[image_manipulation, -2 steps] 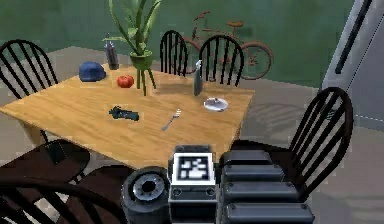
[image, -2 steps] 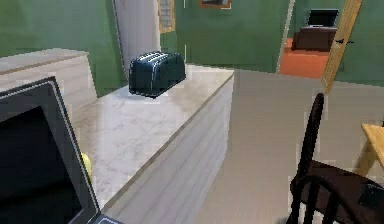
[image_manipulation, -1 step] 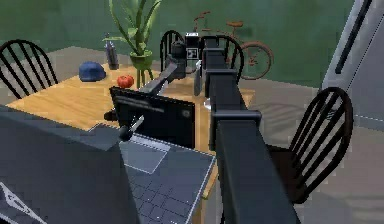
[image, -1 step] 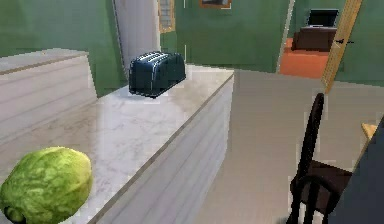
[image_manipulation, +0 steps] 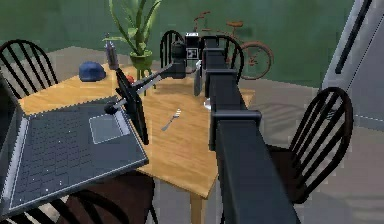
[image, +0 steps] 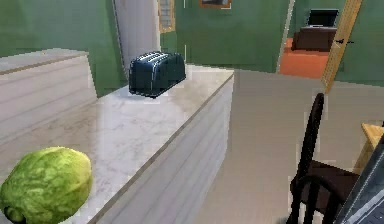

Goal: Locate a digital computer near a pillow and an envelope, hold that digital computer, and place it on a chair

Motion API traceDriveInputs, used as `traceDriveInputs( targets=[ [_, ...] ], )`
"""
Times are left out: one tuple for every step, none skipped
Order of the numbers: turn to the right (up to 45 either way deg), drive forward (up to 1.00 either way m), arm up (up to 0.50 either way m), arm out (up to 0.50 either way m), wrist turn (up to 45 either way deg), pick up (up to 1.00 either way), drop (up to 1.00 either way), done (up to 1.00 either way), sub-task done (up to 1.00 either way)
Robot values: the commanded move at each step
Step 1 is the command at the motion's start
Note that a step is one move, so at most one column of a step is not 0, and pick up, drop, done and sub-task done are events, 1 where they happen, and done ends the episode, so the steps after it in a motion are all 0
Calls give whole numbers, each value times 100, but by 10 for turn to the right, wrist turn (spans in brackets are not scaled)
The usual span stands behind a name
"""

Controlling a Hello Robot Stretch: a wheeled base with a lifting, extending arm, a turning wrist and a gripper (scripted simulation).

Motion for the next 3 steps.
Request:
traceDriveInputs(
  targets=[
    [0, 0, -26, 0, 0, 0, 0, 0, 0],
    [0, 0, -50, 0, 0, 0, 0, 0, 0],
    [0, 0, 0, 0, 0, 0, 100, 0, 0]
  ],
)
